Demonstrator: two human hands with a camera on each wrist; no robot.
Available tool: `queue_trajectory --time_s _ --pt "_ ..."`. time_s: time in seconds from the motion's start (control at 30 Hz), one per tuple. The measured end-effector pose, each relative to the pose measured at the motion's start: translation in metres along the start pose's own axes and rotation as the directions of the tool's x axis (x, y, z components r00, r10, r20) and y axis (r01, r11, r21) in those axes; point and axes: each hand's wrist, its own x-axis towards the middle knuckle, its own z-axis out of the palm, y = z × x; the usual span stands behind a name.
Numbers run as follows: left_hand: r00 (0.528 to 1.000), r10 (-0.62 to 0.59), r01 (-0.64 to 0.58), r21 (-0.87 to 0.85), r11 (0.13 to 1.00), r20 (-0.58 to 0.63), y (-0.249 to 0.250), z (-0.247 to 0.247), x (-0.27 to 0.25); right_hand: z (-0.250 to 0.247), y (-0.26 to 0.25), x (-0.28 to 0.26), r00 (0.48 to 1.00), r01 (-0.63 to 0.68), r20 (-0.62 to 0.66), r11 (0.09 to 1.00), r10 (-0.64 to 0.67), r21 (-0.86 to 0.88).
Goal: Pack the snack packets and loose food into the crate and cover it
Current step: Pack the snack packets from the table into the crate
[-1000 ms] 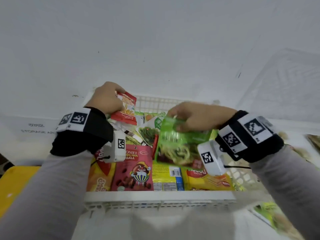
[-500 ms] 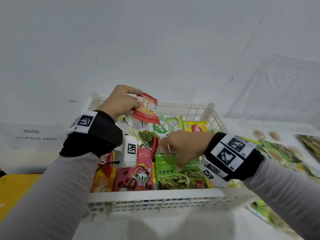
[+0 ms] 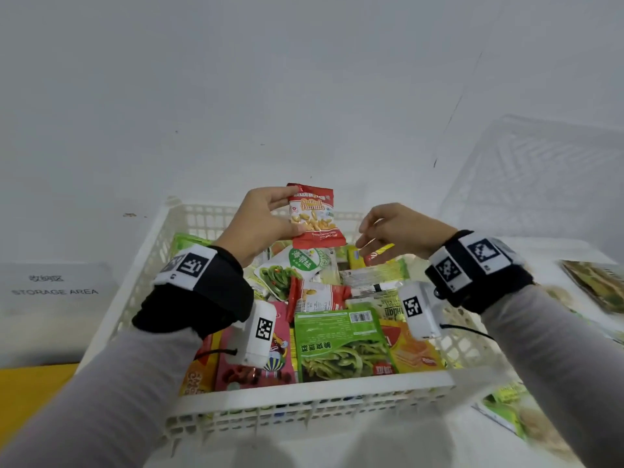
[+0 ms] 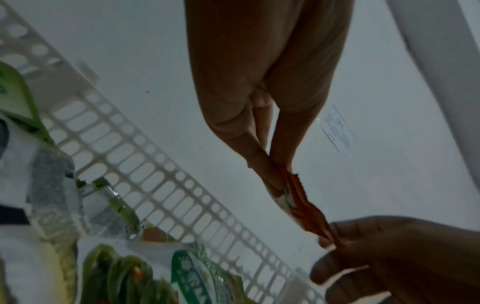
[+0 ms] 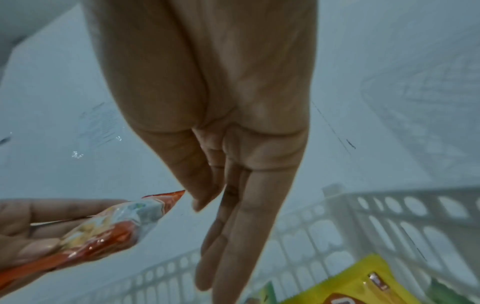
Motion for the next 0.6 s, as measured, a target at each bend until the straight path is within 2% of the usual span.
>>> queue_trajectory --time_s 0.1,0.2,0.3,0.4,0.43,0.5,0.57,0.6 --pt "0.998 0.022 -0.024 0.031 0.999 0.063 -0.002 0.012 -0.006 -0.004 0.007 0.003 0.999 0.027 0.026 0.994 -0.03 0.102" --pt "0.976 0.026 -0.036 0.042 0.998 0.214 -0.006 0.027 -0.013 -0.006 0.009 0.0 0.994 0.079 0.063 0.99 -0.087 0.117" --pt "0.927 -0.001 -0.037 0.094 0.995 0.375 -0.011 0.036 -0.019 -0.011 0.01 -0.004 0.992 0.054 0.114 0.999 -0.054 0.003" --pt "0.844 -0.072 -0.141 0.349 0.926 0.531 -0.015 0.036 -0.022 -0.017 0.008 -0.013 0.968 -0.041 0.231 0.972 0.095 -0.232" --pt "0.812 -0.11 -0.189 0.436 0.88 0.573 -0.017 0.035 -0.022 -0.017 0.007 -0.017 0.948 -0.083 0.262 0.936 0.179 -0.341" --pt "0.742 -0.19 -0.29 0.563 0.774 0.643 -0.019 0.034 -0.021 -0.013 0.006 -0.022 0.895 -0.128 0.285 0.809 0.343 -0.573" --pt "0.692 -0.265 -0.378 0.651 0.658 0.671 -0.021 0.034 -0.02 -0.005 0.006 -0.027 0.859 -0.094 0.252 0.619 0.447 -0.78" --pt "0.684 -0.294 -0.397 0.678 0.619 0.668 -0.022 0.033 -0.02 0.0 0.007 -0.03 0.844 -0.07 0.234 0.531 0.483 -0.844"
